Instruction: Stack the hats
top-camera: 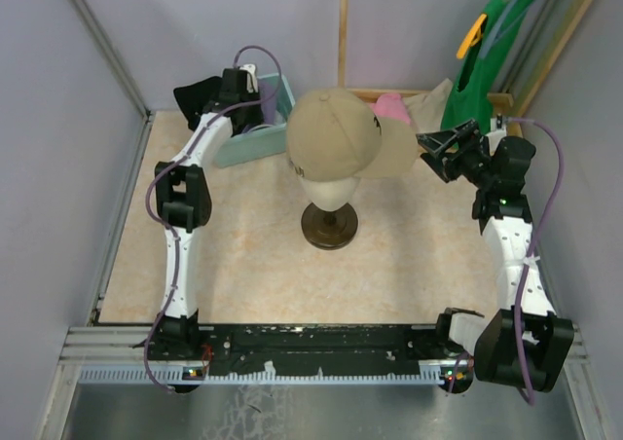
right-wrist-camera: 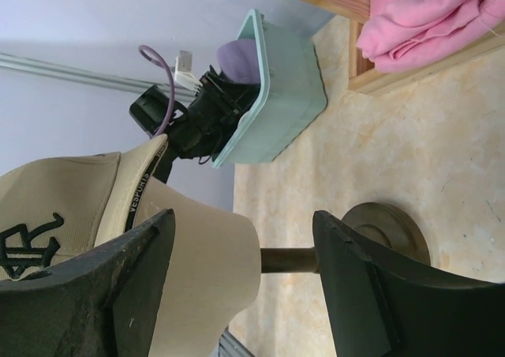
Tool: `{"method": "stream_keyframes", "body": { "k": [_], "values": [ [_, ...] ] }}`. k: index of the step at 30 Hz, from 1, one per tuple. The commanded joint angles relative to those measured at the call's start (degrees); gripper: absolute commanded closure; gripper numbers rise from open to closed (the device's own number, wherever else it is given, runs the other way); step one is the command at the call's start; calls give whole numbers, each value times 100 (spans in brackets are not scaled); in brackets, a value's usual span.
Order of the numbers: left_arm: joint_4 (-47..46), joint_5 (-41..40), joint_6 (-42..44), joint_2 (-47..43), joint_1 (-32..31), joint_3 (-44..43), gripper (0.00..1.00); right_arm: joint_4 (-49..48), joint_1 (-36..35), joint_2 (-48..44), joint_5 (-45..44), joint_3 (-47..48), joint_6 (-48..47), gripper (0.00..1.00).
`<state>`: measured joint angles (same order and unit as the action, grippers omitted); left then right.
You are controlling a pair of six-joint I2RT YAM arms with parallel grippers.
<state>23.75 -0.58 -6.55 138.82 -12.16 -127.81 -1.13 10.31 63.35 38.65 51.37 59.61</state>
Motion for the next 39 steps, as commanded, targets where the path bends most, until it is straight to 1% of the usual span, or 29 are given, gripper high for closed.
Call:
{"method": "stream_keyframes", "body": {
  "k": [1, 4, 5, 12, 18, 22, 25, 31, 36, 39],
  "values": [
    [110, 240, -88, 270, 26, -46, 84, -106, 42, -21, -42, 224, -30, 30],
    [63, 383, -67, 170, 30, -56, 98, -136, 38, -21, -50, 231, -34, 30],
    [58, 449, -66, 114, 34, -59, 100, -144, 41, -19, -51, 245, -36, 30],
    [120, 1052, -226, -854, 47, 25, 100, -196, 40, 96, -29, 427, -120, 30],
    [224, 1094, -186, -1640, 47, 154, 100, -465, 42, 356, -8, 790, -136, 30],
    [323, 1275, -132, -2119, 47, 322, 100, -610, 41, 511, 5, 1105, -193, 30],
    [293, 1281, -50, -2509, 47, 526, 100, -557, 43, 559, -26, 1405, -389, 29],
    [618, 1197, 217, -3128, 38, 621, 100, -665, 42, 550, -111, 2058, -780, 28],
    [429, 1677, 364, -3525, 39, 1026, 100, -947, 42, 781, 5, 2686, -709, 27],
    [346, 2013, 327, -3612, 39, 1110, 100, -1169, 31, 872, 101, 2830, -520, 27]
  ]
}}
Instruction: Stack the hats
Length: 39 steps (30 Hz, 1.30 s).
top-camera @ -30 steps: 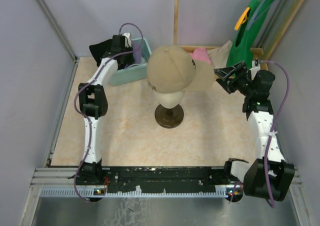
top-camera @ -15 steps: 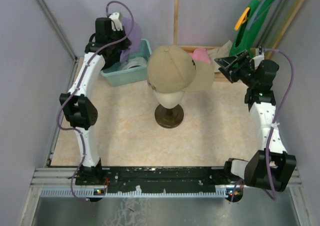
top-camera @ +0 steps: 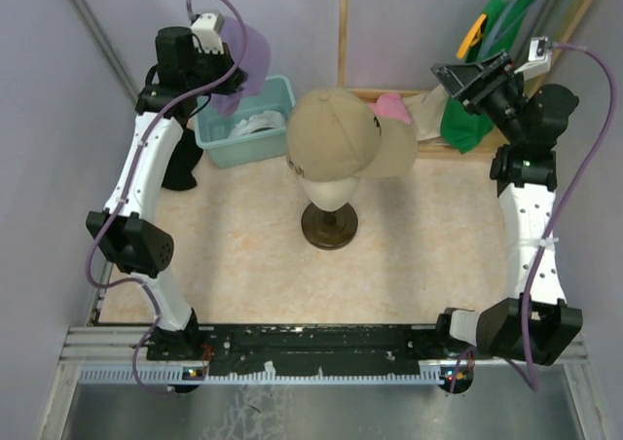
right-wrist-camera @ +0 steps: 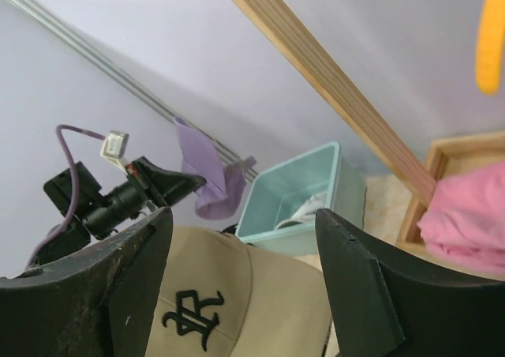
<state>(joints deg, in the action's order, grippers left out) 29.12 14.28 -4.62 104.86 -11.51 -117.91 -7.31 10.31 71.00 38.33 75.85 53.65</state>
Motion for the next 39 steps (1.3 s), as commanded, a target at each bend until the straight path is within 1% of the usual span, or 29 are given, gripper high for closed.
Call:
{"method": "stream_keyframes", "body": {
  "k": [1, 5, 8, 12, 13, 15, 18, 22, 25, 28, 32, 37, 39],
  "values": [
    [-226, 578, 121, -321, -27, 157, 100, -656, 12, 119, 199, 438, 111, 27],
    [-126, 333, 82, -675, -27, 104, 100, -796, -239, 263, 471, 984, -228, 26],
    [11, 306, -8, -977, -31, 93, 100, -491, -639, 544, 641, 1725, -655, 23],
    [117, 339, 59, -1408, -45, 180, 100, 262, -1285, 1240, 978, 3128, -1018, 22],
    [204, 399, 77, -1473, -52, 168, 100, 578, -1457, 1431, 1051, 3676, -1175, 22],
    [429, 665, 99, -1591, -62, 169, 100, 1278, -1780, 1813, 1191, 4448, -1416, 21],
    [640, 953, 198, -1907, -154, 490, 100, 1740, -2218, 2237, 1366, 5205, -1589, 21],
    [667, 1304, 441, -2482, -375, 980, 100, 2068, -2690, 2694, 1529, 5799, -1599, 21],
    [881, 1543, 660, -2649, -617, 1023, 100, 2442, -3022, 2927, 1474, 6145, -1766, 22],
    [1232, 1715, 789, -2621, -921, 859, 100, 2614, -3256, 3059, 1413, 6269, -1789, 23],
    [1738, 1581, 955, -2520, -1228, 456, 100, 3096, -3459, 3282, 1298, 6563, -1972, 24],
    [2206, 1629, 1107, -2339, -1404, -10, 100, 3204, -3621, 3347, 1210, 6524, -2035, 24],
    [2409, 1531, 1160, -2227, -1494, -239, 100, 3340, -3708, 3381, 1178, 6574, -2086, 24]
  ]
}}
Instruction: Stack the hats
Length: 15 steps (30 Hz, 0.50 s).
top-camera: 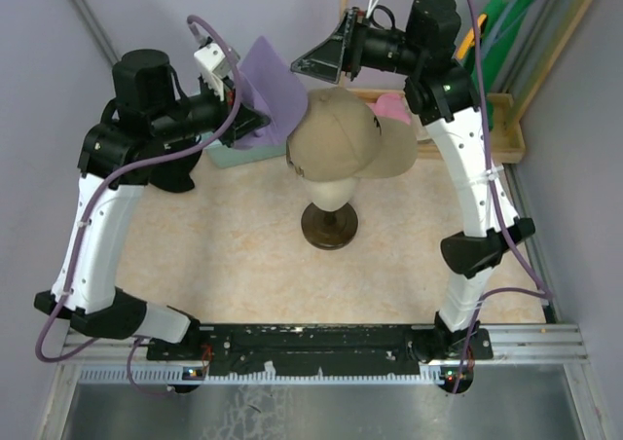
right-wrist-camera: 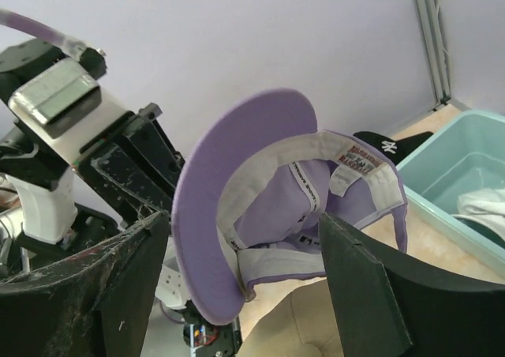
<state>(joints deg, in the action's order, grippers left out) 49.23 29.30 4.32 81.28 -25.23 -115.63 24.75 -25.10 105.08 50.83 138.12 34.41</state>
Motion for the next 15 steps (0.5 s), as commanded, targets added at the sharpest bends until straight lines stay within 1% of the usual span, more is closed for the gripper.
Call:
{"method": "stream_keyframes", "body": {
  "k": [1, 8, 15],
  "values": [
    [488, 23, 322, 177, -160, -552, 100, 206, -208, -9, -98, 366, -206, 24],
    [939, -677, 582, 387, -338, -740, 100, 315, -482, -14, -199, 416, -162, 25],
    [1011, -934, 640, 518, -583, -852, 100, 592, -830, 83, -358, 431, -264, 30]
  ]
}}
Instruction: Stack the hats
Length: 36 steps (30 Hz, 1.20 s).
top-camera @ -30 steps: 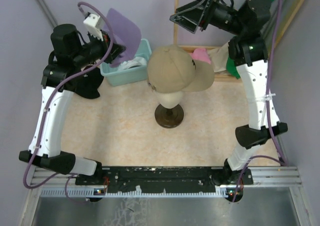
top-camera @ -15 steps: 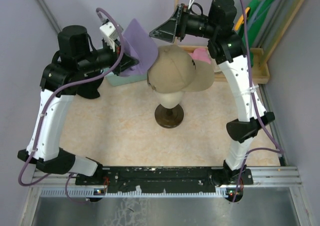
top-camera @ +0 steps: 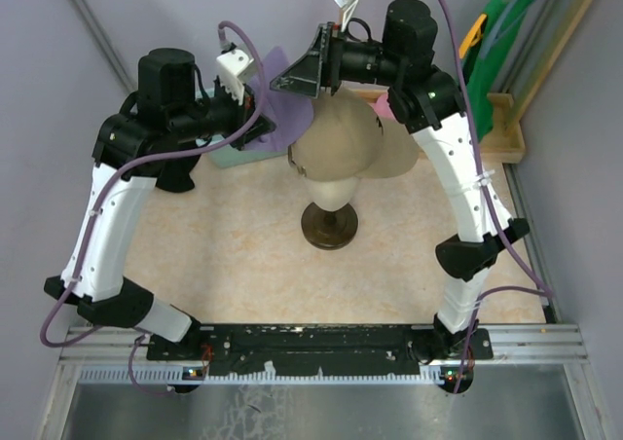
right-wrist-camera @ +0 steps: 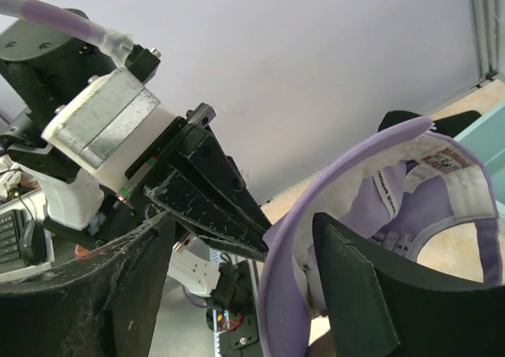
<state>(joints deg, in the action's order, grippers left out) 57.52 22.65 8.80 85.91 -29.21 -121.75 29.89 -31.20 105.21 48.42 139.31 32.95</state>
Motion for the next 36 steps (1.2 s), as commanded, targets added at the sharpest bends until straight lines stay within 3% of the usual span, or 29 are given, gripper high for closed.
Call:
{"method": "stream_keyframes", "body": {
  "k": [1, 4, 8, 10, 12, 13, 15, 20, 26, 36],
  "values": [
    [185, -305, 200, 66, -208, -278, 100, 142, -279, 100, -151, 339, -143, 32],
    [190, -376, 244, 52, -238, -381, 100, 287, -352, 181, -197, 408, -185, 46],
    [182, -497, 254, -30, -243, -376, 100, 334, -369, 198, -301, 476, -156, 87],
    [155, -668, 254, -90, -243, -325, 97, 214, -369, 178, -318, 464, -45, 100],
    [-10, -1056, 222, -225, -247, -149, 85, -92, -369, 141, -311, 374, 262, 100],
    [-182, -1348, 215, -351, -243, 21, 71, -456, -371, 93, -300, 245, 464, 100],
    [-676, -1786, 116, -709, -247, 494, 55, -1082, -369, -39, -307, -15, 946, 100],
    [-2231, -2845, -17, -1780, -234, 1866, 36, -1872, -327, -45, -507, 31, 1959, 100],
    [-2840, -3831, 25, -2099, -234, 2070, 29, -2338, 178, -419, -801, -334, 2991, 100],
    [-3262, -3854, -369, -1924, -210, 2668, 23, -2958, 2001, -2525, -886, -3149, 4850, 100]
  ]
}}
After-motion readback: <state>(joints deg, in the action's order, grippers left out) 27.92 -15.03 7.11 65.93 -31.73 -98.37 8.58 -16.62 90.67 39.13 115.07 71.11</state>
